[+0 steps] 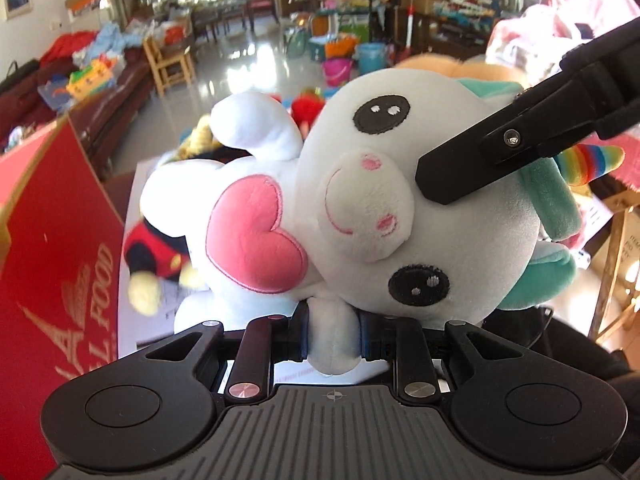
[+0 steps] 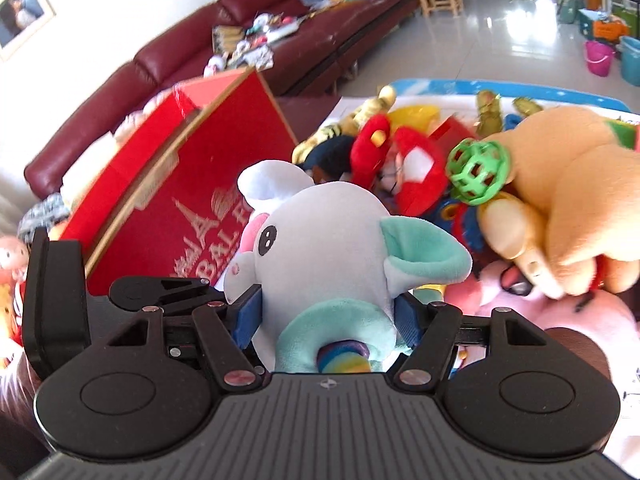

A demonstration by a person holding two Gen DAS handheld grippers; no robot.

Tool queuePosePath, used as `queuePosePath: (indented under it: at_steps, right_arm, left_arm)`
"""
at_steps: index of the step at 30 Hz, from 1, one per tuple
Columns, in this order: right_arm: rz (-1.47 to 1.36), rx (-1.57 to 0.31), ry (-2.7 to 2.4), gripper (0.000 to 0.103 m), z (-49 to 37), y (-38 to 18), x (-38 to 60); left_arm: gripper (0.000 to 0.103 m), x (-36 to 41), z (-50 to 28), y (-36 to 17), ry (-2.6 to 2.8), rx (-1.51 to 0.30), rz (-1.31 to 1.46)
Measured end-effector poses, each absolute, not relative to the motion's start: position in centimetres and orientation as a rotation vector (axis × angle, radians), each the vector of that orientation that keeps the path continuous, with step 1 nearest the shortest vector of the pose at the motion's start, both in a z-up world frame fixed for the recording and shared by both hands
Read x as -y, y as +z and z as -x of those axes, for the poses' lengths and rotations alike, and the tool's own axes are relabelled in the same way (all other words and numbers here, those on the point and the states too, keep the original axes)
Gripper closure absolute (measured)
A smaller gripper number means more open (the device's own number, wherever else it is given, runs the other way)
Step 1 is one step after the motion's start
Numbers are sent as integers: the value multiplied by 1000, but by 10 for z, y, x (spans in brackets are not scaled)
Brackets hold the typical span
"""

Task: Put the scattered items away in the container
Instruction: 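Lift both plushes and carry them over the red cardboard box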

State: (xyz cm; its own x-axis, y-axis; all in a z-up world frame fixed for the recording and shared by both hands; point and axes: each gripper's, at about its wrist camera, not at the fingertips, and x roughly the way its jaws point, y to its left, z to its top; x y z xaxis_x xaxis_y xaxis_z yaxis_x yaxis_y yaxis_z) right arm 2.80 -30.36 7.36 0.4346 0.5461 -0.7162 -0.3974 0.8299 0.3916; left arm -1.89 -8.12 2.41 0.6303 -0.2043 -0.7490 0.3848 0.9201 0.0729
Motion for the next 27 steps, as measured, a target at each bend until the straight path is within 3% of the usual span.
queuePosePath:
  at_steps: [10,17,23,24,27]
  right_arm:
    - [-142,-747,659,32,-44,149,282]
    - [-77,-608,855,31,-92,200,180]
    - [-71,-613,1007,31,-133,199,86]
    - [-79,-616,1021,30,-140,197,74]
    - [-85,-612,1047,15,-163,186,41]
  left_arm:
    - [82,38,-4,99,-206,-664,-160]
    - [81,-48,-22,149,69,-568,-135]
    - [81,-123,-45,161,293,-608,-117]
    - [81,-134,-52,161,322,-618,-118]
    - [75,-172,-82,149,374,-675,-62]
